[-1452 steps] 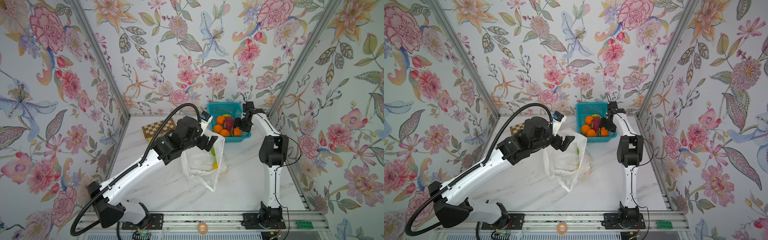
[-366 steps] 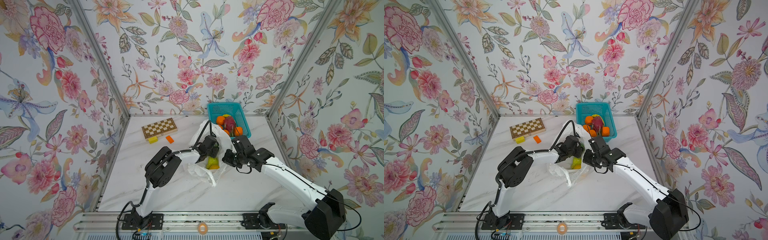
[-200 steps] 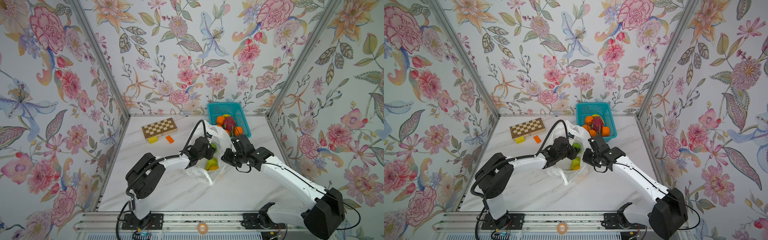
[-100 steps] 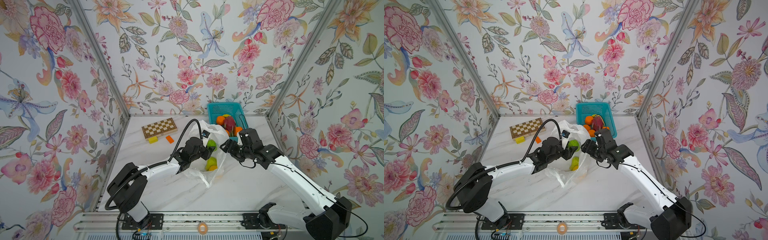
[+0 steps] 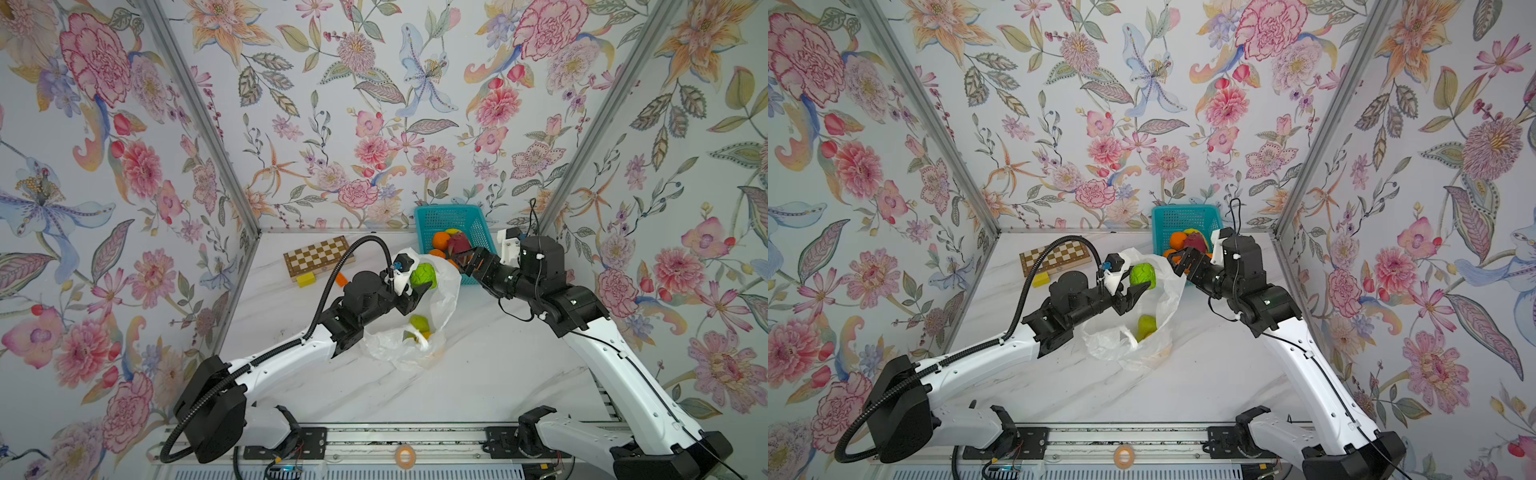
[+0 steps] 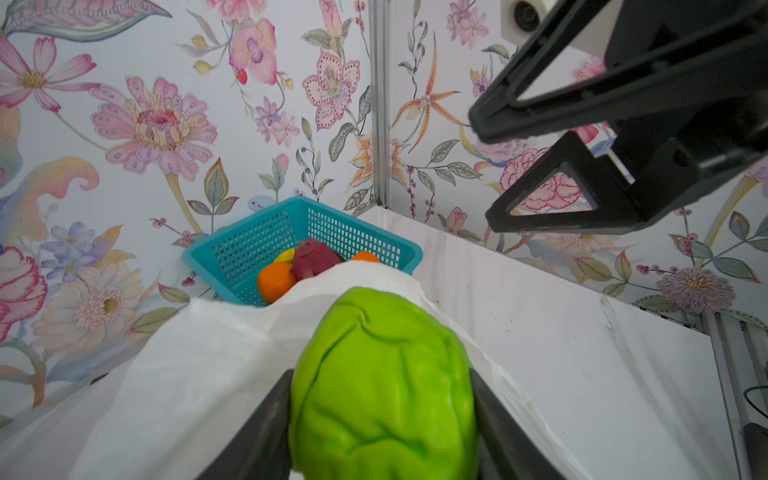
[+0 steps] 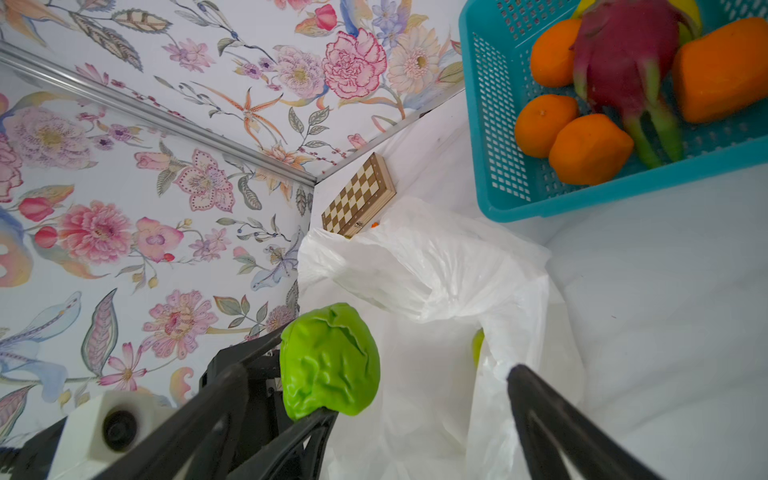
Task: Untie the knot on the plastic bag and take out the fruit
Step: 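Lift the green fruit out of the bag with the left gripper toward the right gripper, then grasp the green fruit with the right gripper from the left gripper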
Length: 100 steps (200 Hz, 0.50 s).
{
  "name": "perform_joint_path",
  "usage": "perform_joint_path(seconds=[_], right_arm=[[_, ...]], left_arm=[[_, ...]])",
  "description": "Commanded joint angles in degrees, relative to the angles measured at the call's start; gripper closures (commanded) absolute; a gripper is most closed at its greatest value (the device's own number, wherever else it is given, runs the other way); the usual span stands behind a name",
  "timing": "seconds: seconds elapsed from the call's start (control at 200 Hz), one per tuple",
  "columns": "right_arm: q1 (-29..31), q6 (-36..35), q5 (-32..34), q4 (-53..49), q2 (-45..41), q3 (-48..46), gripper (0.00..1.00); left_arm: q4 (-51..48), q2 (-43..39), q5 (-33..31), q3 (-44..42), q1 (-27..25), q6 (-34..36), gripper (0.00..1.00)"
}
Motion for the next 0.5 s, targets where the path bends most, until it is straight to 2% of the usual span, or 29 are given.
perform_joint_path(seconds=[0.0,0.17,0.36,0.495], right_arm=[[-0.22,-1.05,-6.67,3.73,0.84,3.29,0.01],[-0.16,1.22,-13.41,7.92,1.89,3.9,0.01],[-0.09,5.98,-22.04,14.64,2.34,0.13,0.01],[1.12,6.94,-24.0,15.44,2.81,-0.93,0.01]], left_arm=[[4.31,-2.46,5.18,0.67,0.36,4.79,0.79],[5.52,-3.09,9.06,3.04,0.38,6.82,0.79],[4.45,-2.87,11.86,4.88,0.36,11.65,0.78],[4.68,-3.09,13.12,6.49,0.39,11.97,0.78]])
